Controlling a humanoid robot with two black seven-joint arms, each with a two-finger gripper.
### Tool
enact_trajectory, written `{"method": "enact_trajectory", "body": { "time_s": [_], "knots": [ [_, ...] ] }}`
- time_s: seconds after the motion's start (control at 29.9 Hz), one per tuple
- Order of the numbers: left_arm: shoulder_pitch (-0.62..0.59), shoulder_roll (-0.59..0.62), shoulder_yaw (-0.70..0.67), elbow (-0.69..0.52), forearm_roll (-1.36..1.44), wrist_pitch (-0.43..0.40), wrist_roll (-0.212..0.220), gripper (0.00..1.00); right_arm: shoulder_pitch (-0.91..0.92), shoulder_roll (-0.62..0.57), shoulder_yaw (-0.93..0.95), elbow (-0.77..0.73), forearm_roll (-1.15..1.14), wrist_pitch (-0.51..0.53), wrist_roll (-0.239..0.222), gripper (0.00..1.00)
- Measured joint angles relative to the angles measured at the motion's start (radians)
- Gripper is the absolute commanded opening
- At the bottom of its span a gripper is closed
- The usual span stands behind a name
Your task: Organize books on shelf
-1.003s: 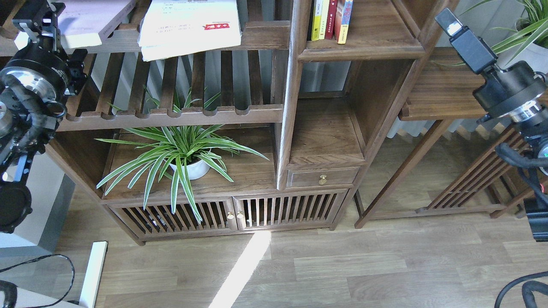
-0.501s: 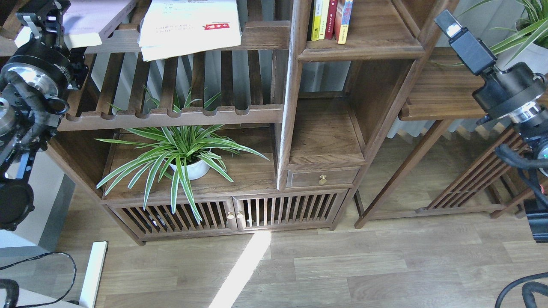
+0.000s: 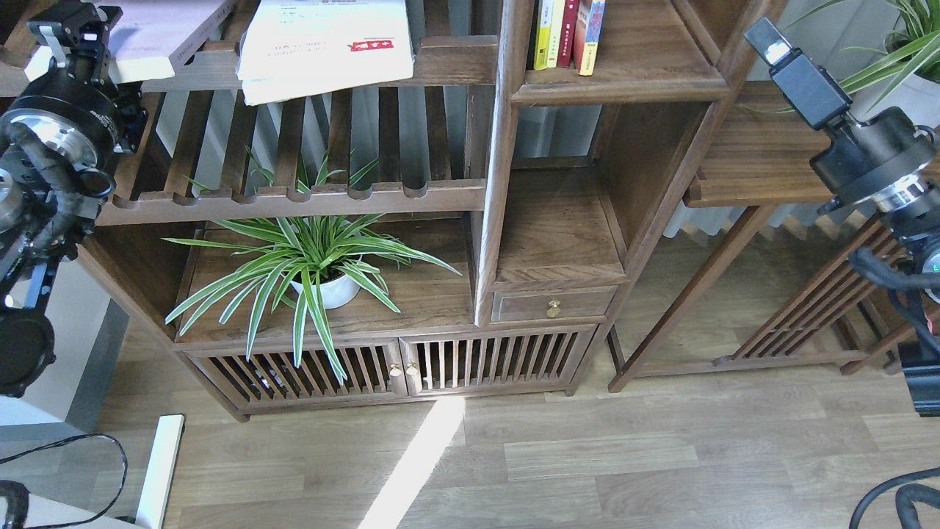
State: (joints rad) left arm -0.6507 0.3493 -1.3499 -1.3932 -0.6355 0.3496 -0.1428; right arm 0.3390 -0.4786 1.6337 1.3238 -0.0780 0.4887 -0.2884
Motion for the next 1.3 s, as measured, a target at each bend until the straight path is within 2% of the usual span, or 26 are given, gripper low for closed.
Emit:
{"method": "enact_trajectory", "body": {
  "time_s": [0.3, 0.8, 0.97, 1.07, 1.3],
  "knots": [
    [0.003, 0.000, -0.003, 0.000, 0.000, -0.002, 0.009, 0.41, 0.004, 0.000, 0.000, 0.000, -0.002, 0.000, 0.000, 0.73],
    [0.004, 0.000, -0.002, -0.011, 0.000, -0.011, 0.008, 0.30, 0.005, 0.000, 0.000, 0.000, -0.003, 0.000, 0.000, 0.73],
    [0.005, 0.000, -0.002, -0.011, 0.000, -0.018, 0.005, 0.17, 0.005, 0.000, 0.000, 0.000, -0.003, 0.000, 0.000, 0.73],
    [0.007, 0.000, -0.004, -0.014, -0.001, -0.038, 0.004, 0.12, 0.005, 0.000, 0.000, 0.000, -0.003, 0.000, 0.000, 0.73],
    [0.011, 0.000, -0.010, -0.028, -0.001, -0.094, 0.003, 0.10, 0.003, 0.004, -0.003, 0.000, -0.003, 0.000, 0.000, 0.73]
  ]
}}
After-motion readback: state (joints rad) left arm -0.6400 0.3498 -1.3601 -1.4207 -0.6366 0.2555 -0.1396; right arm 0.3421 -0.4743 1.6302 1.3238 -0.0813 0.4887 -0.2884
